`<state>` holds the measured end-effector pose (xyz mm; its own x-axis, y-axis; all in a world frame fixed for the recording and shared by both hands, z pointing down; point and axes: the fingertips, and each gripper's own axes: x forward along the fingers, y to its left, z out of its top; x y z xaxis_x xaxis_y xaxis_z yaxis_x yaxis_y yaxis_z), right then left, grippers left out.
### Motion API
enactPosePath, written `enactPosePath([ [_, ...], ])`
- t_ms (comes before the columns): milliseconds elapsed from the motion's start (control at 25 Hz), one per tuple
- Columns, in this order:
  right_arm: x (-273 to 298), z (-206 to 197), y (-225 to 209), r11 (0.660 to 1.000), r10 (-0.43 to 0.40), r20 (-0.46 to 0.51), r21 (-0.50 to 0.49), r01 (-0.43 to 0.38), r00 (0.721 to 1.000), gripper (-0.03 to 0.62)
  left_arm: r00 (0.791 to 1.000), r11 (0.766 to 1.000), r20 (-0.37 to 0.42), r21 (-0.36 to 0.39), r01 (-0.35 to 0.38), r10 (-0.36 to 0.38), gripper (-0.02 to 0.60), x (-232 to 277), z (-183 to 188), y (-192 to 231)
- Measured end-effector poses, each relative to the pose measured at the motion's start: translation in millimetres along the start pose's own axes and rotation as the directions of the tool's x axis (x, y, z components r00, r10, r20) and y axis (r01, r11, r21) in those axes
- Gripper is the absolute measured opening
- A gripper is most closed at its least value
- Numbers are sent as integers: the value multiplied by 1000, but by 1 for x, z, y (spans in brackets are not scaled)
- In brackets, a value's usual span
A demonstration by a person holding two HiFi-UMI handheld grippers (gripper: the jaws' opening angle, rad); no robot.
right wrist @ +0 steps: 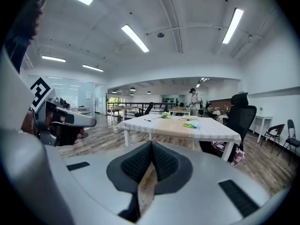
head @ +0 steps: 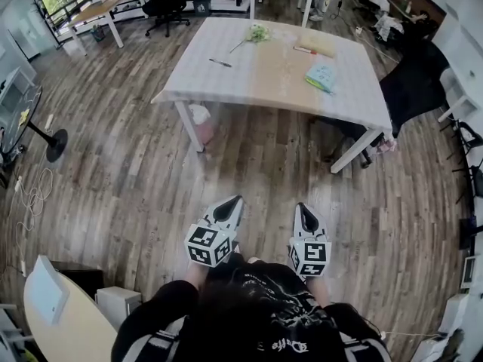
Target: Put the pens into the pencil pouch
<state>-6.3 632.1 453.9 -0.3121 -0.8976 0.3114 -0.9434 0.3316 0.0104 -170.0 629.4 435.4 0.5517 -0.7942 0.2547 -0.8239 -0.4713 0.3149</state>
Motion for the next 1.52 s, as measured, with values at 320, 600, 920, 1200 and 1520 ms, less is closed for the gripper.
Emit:
enactPosePath([
  [320, 10, 3, -1, 1000, 11, -1, 27, -11, 1000, 158, 1000, 1000, 23, -6, 6, -6, 95, 3, 7, 17],
  [600, 20, 8, -4, 997, -15, 11, 73, 15, 1000, 213, 1000, 1000, 20, -4, 16, -16, 253, 10, 15, 42],
  [920, 43, 11, 6, 995, -57, 27, 88, 54, 998, 215, 998, 998, 11, 15, 62, -62, 256, 24, 21, 66],
  [1200, 63, 8, 16, 990, -67, 20, 125, 64, 998, 214, 997, 996, -6, 31, 83, -83, 256, 34, 26, 81],
  [1520, 115, 13, 7, 995, -23, 8, 97, 22, 1000, 209, 999, 1000, -22, 6, 29, -29, 256, 62, 27, 114],
])
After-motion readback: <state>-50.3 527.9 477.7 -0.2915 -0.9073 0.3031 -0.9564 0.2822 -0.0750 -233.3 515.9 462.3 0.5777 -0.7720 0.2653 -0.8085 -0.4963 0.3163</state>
